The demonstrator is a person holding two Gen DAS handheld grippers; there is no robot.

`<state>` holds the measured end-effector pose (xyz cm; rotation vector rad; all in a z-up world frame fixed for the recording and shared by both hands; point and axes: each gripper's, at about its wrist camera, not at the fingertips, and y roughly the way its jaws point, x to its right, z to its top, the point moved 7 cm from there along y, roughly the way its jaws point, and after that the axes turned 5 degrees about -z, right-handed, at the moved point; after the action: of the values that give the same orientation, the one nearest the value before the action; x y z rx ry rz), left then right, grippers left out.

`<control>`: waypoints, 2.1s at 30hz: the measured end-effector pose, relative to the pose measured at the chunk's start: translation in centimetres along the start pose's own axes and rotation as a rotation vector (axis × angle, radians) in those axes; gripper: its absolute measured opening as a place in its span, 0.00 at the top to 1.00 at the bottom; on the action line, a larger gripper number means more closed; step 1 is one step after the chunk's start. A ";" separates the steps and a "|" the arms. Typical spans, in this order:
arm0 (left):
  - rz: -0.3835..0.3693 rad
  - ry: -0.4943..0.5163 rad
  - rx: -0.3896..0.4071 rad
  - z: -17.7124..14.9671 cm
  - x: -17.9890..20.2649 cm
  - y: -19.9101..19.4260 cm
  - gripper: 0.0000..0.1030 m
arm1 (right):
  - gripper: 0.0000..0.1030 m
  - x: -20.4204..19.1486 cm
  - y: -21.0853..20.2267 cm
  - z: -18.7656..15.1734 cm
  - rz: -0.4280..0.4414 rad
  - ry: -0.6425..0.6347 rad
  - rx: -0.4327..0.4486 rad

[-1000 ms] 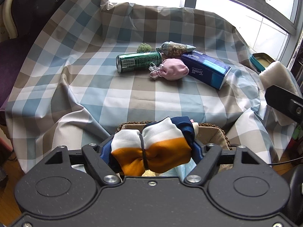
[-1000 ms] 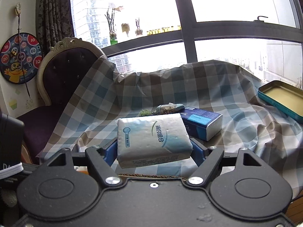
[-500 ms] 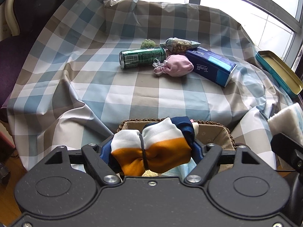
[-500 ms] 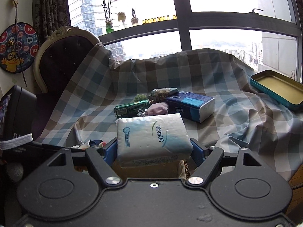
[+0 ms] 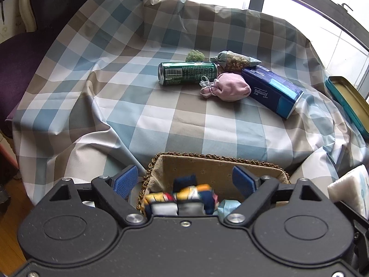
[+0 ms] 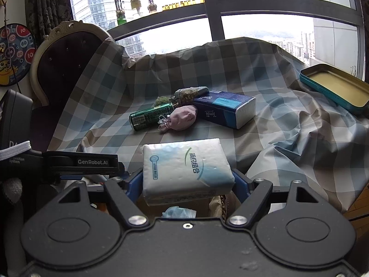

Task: Organize soft objects
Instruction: 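Drop the scrunchie into the basket by opening the left gripper, then lower the white tissue pack into the basket and open the right gripper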

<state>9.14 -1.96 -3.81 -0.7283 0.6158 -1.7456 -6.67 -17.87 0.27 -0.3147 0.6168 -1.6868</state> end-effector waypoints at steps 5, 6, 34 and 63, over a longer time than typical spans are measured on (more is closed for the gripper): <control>0.029 -0.018 0.011 -0.2 -0.6 -0.3 0.17 | 0.25 -0.4 0.2 -0.1 0.009 -0.015 -0.012; 0.034 -0.018 0.011 -0.3 -0.6 -0.4 0.17 | 0.25 -0.5 0.2 -0.1 0.012 -0.019 -0.013; 0.086 0.055 0.005 -2.0 -0.3 -0.9 0.15 | 0.15 -0.9 0.3 -0.5 0.014 -0.041 -0.016; 0.085 0.165 -0.088 -3.0 0.2 1.8 0.12 | 0.12 0.0 5.6 -0.8 -0.039 -0.036 -0.134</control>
<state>8.11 -2.46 -7.09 -0.6131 0.8286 -1.7195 -2.50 -18.24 -3.54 -0.4542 0.7029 -1.6767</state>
